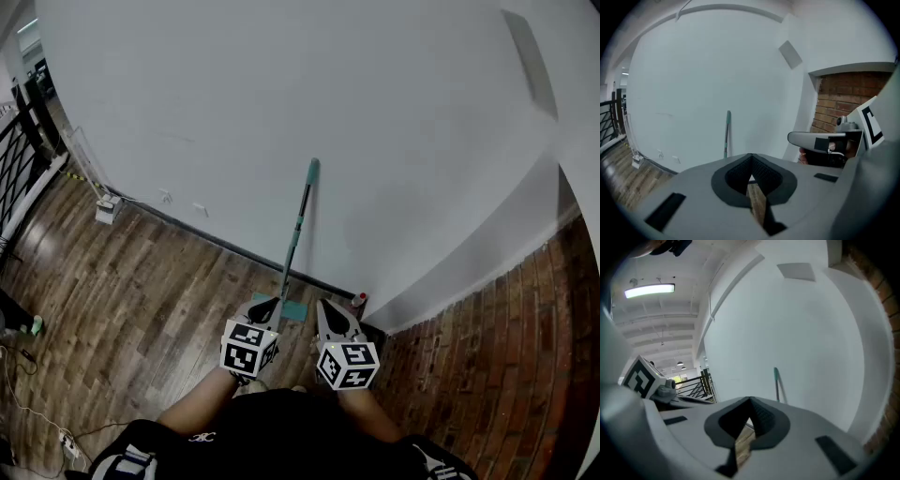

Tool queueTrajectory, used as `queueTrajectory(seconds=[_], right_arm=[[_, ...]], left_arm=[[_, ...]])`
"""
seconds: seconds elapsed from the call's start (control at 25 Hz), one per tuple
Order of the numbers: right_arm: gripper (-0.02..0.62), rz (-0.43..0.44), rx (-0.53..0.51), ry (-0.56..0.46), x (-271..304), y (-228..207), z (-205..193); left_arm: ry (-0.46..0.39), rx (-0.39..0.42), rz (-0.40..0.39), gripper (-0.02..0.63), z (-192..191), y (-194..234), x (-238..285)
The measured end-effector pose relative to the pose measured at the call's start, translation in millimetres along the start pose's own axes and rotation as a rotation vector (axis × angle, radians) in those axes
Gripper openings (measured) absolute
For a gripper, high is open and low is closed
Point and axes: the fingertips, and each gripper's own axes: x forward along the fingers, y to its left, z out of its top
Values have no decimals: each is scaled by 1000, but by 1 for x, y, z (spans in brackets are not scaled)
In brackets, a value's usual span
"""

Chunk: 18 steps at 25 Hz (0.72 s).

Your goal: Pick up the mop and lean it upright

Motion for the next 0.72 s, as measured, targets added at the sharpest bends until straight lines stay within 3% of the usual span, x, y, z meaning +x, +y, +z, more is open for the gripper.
queueTrajectory(seconds=[0.24,0.72], right_arm=[[12,3,-29,7,14,19,2],[12,-107,-36,31,17,29,-13]], left_arm=[[-13,3,-14,-5,7,18,-5],[-22,25,-73,-5,-1,37,-7]])
